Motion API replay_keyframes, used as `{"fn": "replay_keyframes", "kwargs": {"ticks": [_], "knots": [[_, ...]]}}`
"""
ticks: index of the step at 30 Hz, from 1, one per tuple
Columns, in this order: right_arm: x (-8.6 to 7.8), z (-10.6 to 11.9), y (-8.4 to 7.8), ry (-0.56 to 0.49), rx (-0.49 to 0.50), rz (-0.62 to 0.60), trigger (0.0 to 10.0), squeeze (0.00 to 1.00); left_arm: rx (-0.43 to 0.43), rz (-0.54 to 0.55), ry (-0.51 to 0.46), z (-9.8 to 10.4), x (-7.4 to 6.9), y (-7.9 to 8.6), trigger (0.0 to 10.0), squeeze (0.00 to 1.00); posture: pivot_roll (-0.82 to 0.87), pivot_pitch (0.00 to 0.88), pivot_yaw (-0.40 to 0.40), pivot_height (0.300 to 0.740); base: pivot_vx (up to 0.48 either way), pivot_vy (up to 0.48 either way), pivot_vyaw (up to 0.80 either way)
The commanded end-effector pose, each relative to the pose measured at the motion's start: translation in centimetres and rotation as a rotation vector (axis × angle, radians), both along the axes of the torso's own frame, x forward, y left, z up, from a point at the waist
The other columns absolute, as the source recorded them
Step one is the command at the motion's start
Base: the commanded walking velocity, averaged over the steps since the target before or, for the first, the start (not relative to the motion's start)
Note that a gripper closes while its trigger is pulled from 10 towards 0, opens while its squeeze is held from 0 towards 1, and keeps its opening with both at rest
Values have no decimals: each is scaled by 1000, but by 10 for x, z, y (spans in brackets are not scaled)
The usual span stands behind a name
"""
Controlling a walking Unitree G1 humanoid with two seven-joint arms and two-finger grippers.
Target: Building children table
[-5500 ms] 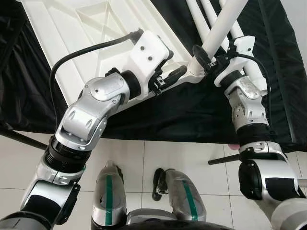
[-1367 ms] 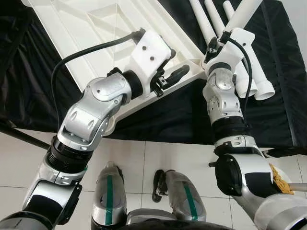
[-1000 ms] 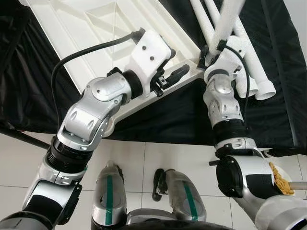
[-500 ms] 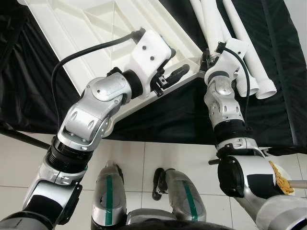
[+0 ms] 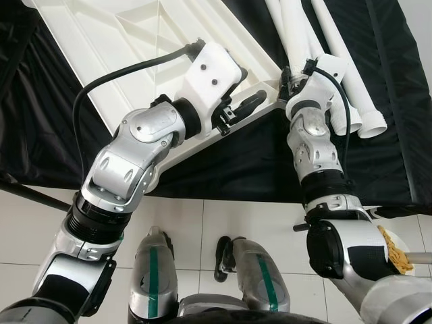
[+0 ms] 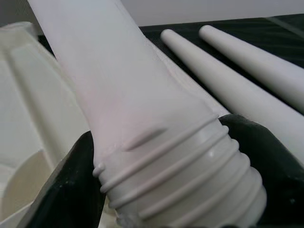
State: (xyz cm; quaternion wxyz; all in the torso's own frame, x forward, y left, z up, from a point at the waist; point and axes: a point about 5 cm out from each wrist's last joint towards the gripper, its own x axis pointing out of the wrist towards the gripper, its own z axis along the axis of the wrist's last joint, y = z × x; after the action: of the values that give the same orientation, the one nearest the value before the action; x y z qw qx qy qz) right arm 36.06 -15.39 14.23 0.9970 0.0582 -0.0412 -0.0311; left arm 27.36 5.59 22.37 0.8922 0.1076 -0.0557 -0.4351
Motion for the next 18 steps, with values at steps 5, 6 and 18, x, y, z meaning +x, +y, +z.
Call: {"fn": "replay_keyframes", "kwargs": {"ticks": [5,6,18], "knots": [[-7,8,-14,-105,29,96,10000,0,-40,-39,52,-1,5,0,10000,0,122,62,-91,740,0,0,0],[-9,9,-16,-126,36,127,10000,0,-60,-59,75,-1,7,-1,10000,0,121,62,-91,740,0,0,0],[-23,15,-9,-242,42,284,10000,0,-260,-188,194,20,30,-7,10000,1000,102,46,-62,740,0,0,0]]}}
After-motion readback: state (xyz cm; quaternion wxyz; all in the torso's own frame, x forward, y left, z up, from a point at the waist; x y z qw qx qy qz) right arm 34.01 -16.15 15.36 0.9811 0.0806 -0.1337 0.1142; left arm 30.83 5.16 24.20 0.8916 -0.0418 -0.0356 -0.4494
